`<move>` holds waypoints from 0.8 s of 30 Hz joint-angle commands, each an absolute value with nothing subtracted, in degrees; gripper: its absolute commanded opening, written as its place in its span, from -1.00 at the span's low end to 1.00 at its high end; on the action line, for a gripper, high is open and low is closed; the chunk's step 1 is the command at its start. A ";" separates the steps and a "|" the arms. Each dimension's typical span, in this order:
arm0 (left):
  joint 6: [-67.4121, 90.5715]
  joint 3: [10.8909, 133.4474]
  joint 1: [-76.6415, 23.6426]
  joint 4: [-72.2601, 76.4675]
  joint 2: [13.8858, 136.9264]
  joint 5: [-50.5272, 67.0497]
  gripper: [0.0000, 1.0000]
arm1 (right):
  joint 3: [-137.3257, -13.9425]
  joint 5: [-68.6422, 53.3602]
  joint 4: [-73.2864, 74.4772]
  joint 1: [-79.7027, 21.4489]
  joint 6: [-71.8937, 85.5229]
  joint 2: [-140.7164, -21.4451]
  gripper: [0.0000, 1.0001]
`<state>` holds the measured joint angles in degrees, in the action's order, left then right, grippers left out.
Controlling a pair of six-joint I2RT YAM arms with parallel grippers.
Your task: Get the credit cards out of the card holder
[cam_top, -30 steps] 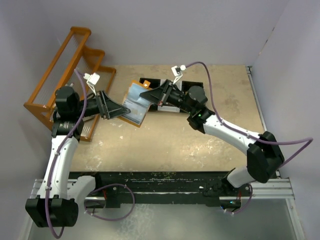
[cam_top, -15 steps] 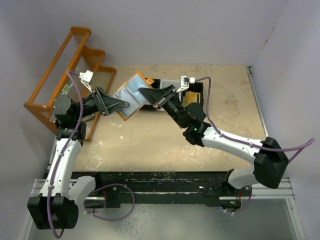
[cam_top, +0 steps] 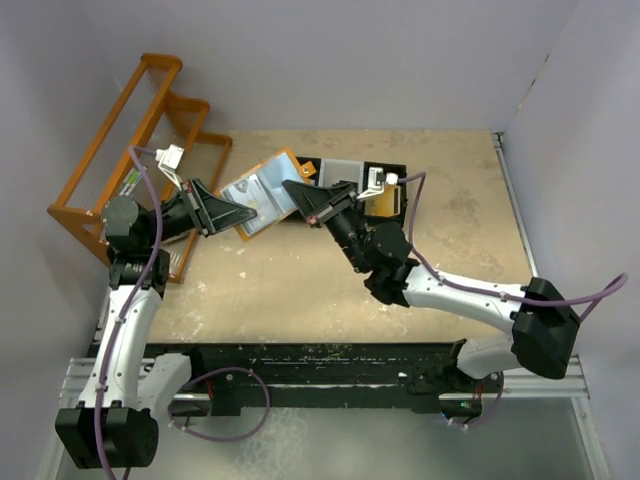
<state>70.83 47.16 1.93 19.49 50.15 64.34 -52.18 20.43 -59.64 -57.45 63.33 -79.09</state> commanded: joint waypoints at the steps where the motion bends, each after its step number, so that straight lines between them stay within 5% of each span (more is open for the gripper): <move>1: 69.47 48.92 2.90 17.57 50.97 63.99 -0.83 | -50.55 22.23 -61.33 -57.28 62.72 -75.58 -0.87; 5: 64.99 49.98 3.08 11.39 52.25 64.49 -0.94 | -47.47 16.84 -51.55 -50.71 67.80 -72.58 -0.12; 8: 57.97 52.32 3.09 1.68 54.26 64.55 -1.00 | -46.27 5.89 -43.57 -42.25 69.96 -70.82 0.09; 14: 28.17 64.92 3.04 -30.21 60.78 53.61 -1.00 | -54.16 6.08 -19.86 -36.04 54.54 -64.08 0.15; 20: 18.94 68.64 2.75 -37.57 65.09 45.70 -1.00 | -64.72 -11.81 -19.87 -36.95 46.35 -67.93 -0.05; 24: 19.24 67.54 1.71 -36.46 65.75 50.84 -1.00 | -70.34 -27.51 -24.44 -40.95 48.00 -75.58 -0.06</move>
